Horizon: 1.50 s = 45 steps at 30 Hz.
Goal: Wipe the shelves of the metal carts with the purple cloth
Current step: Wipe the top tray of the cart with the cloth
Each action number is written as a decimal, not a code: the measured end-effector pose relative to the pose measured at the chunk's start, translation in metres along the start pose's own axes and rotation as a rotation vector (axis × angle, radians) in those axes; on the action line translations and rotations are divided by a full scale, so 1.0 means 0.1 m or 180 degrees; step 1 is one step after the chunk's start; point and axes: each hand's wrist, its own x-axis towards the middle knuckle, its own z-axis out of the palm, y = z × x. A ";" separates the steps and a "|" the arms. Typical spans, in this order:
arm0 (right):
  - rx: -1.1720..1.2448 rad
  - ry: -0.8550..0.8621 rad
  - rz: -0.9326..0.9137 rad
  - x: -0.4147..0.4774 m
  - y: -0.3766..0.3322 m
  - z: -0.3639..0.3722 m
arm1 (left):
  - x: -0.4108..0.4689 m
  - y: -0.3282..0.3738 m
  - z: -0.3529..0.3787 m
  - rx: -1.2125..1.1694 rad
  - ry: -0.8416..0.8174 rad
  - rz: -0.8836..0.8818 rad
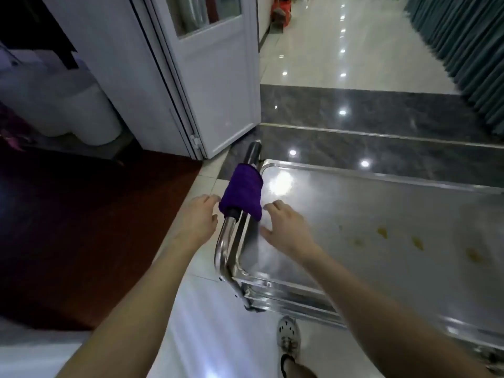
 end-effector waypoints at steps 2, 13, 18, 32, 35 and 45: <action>0.0112 -0.0063 -0.0018 0.23 0.01 0.13 | 0.17 -0.07 0.07 -0.0082 -0.0061 -0.0188; 0.0299 0.0280 0.0109 0.62 -0.09 0.53 | 0.50 -0.04 0.33 -0.0465 -0.0131 -0.0126; 0.0473 0.0931 0.0145 0.33 -0.12 0.26 | 0.33 -0.10 0.07 -0.1115 0.0383 0.0031; 0.1503 0.1955 0.1640 -0.96 -0.23 -0.02 | -0.23 0.46 -0.19 -0.1950 0.0192 0.0746; 0.1486 0.1696 0.1843 -1.16 -0.01 0.11 | -0.32 0.58 0.11 -0.1644 -0.0134 0.0912; -0.0076 -0.0126 0.1685 -1.25 0.39 0.77 | -0.32 0.70 0.55 -0.0531 -0.0073 0.1022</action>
